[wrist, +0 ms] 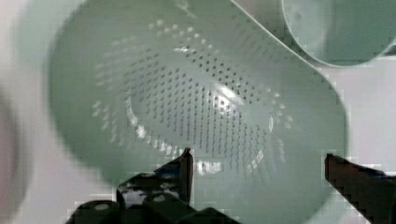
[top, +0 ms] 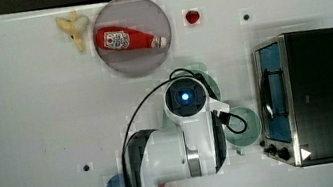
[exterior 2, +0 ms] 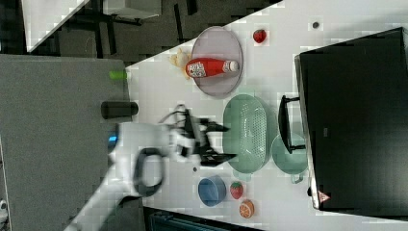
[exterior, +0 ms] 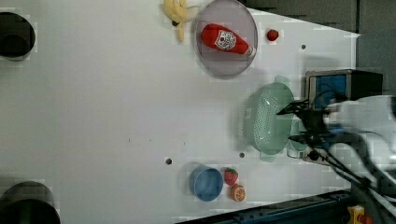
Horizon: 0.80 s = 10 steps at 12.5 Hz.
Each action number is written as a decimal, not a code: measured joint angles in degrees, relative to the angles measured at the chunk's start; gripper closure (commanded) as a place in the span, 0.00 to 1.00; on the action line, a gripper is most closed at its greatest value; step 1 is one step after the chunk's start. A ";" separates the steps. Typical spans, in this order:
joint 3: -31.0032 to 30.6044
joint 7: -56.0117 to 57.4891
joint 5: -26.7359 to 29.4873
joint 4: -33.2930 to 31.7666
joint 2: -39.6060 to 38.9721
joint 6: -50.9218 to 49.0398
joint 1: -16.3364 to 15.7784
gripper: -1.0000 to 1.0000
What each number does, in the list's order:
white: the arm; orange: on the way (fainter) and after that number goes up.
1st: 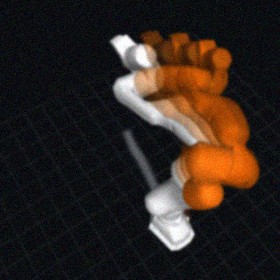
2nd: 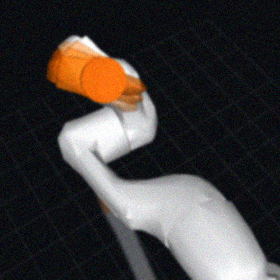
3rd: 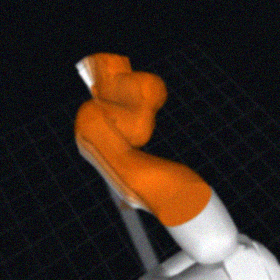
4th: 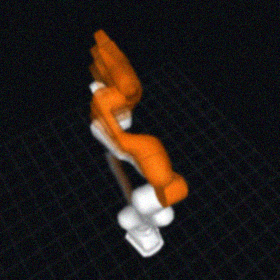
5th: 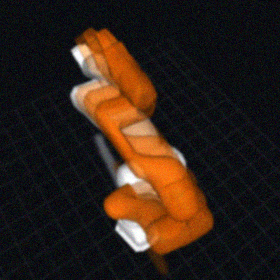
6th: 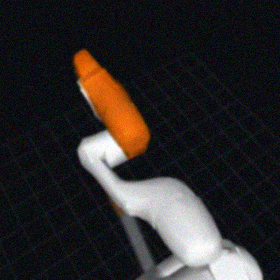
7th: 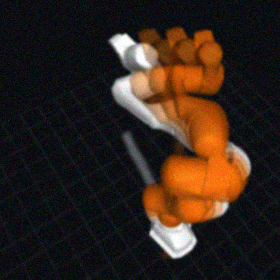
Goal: Drag strainer left to right.
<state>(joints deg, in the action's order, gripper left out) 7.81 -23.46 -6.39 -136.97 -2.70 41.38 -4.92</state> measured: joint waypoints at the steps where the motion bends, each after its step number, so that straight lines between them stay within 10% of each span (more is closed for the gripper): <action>1: -0.22 2.49 1.87 2.13 4.27 -4.64 -0.42 0.00; 10: -0.13 16.42 4.17 19.02 24.58 -36.38 1.83 0.00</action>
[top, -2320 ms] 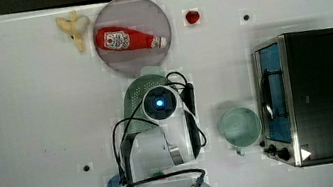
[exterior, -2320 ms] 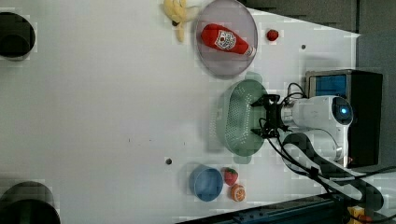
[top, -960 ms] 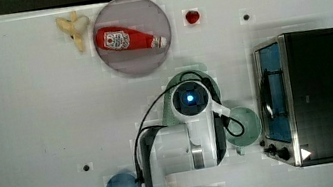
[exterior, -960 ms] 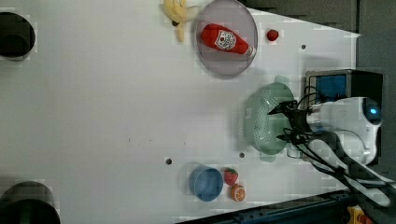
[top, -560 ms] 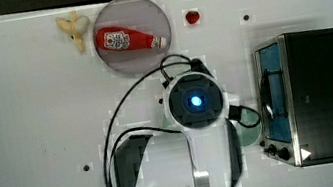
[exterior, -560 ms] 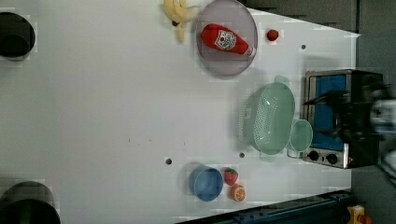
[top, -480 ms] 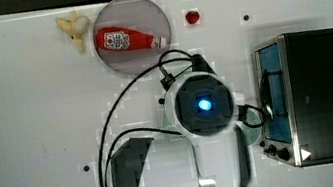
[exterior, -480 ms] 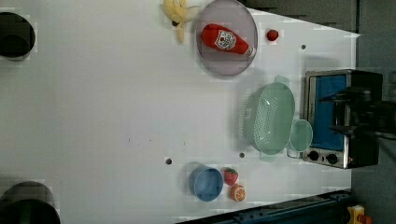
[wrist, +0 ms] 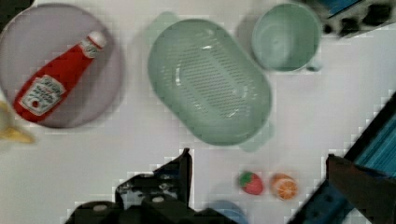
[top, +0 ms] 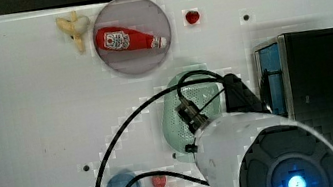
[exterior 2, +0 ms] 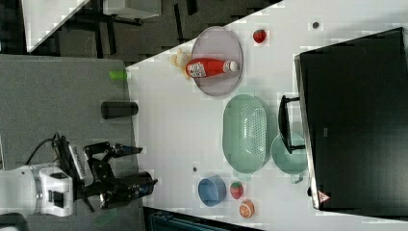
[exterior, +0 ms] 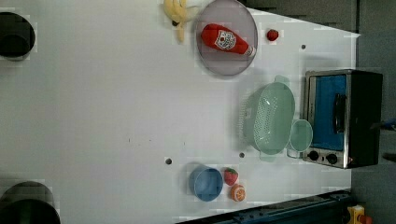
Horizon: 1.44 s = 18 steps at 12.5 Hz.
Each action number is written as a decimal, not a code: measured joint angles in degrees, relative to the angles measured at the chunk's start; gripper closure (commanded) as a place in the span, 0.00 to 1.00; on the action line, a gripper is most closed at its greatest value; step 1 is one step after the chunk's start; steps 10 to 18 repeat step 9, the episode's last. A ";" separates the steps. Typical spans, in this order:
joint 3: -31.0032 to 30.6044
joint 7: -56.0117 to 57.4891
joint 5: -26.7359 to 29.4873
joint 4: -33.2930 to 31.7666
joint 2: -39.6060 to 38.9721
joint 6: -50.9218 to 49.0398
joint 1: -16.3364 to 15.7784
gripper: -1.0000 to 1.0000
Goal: Drag strainer left to right.
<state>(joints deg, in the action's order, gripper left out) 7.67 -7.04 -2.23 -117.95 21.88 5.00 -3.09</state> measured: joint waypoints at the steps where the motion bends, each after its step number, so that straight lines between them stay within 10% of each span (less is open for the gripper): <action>1: 0.33 0.56 -0.31 1.34 -0.73 -2.91 -0.12 0.00; 18: -1.38 1.68 1.28 -0.11 -3.51 -4.71 -1.94 0.00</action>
